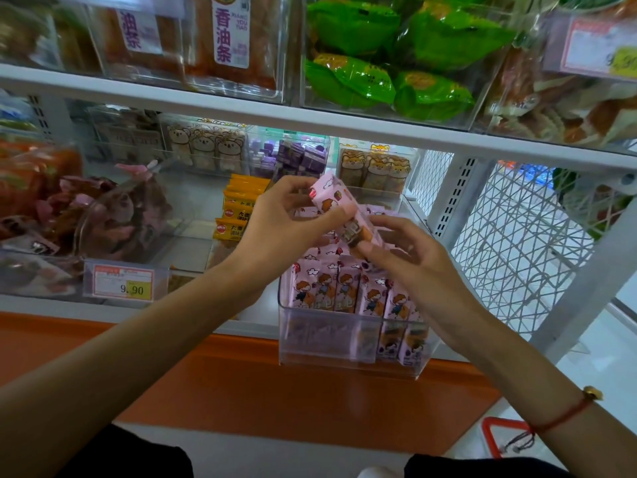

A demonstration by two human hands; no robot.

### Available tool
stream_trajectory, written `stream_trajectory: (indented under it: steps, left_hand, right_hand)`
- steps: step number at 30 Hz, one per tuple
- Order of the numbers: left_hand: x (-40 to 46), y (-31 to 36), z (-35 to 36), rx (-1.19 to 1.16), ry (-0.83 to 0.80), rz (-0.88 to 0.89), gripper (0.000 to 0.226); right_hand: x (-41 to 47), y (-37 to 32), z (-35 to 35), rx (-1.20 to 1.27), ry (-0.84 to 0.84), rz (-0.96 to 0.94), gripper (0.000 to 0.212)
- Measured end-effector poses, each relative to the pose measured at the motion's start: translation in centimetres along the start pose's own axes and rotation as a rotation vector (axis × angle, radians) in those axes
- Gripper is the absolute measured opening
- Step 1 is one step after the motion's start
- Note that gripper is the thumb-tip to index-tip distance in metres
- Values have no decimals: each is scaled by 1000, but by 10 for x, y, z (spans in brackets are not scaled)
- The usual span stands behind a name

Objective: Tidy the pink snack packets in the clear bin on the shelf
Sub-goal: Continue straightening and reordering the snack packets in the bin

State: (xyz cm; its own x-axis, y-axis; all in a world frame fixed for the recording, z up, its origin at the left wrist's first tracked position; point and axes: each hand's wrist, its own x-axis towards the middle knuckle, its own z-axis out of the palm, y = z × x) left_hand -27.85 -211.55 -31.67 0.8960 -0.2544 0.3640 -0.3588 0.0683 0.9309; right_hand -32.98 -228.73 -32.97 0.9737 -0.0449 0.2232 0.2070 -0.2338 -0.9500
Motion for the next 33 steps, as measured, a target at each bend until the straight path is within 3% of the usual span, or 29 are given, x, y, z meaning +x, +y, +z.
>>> stream_trajectory:
  steps: [3, 7, 9, 14, 17, 21, 26, 31, 33]
  left_hand:
    - [1, 0, -1, 18, 36, -16, 44]
    - [4, -3, -4, 76, -3, 2, 29]
    - [6, -3, -7, 99, -38, 14, 38]
    - [11, 8, -17, 308, -156, 152, 33]
    - [13, 12, -20, 397, -309, 113, 32]
    - [17, 5, -11, 619, -472, 52, 31]
    - [20, -16, 5, 1164, -533, 224, 45]
    - [21, -24, 10, 1312, -527, 411, 30]
    - [19, -26, 8, 1347, -506, 493, 38]
  right_hand:
    - [2, 2, -3, 22, 82, 34, 43]
    - [3, 5, -4, -16, 77, 70, 28]
    - [4, 7, -5, -77, 58, 25, 27]
    - [2, 18, -12, -784, 48, -199, 47]
    - [-1, 26, -13, -1003, -60, -231, 43]
    - [0, 27, -14, -1059, -74, -250, 42]
    - [-1, 27, -14, -1055, -69, -265, 42]
    - [-2, 26, -14, -1088, -57, -296, 40]
    - [-3, 25, -15, -1128, -35, -325, 41]
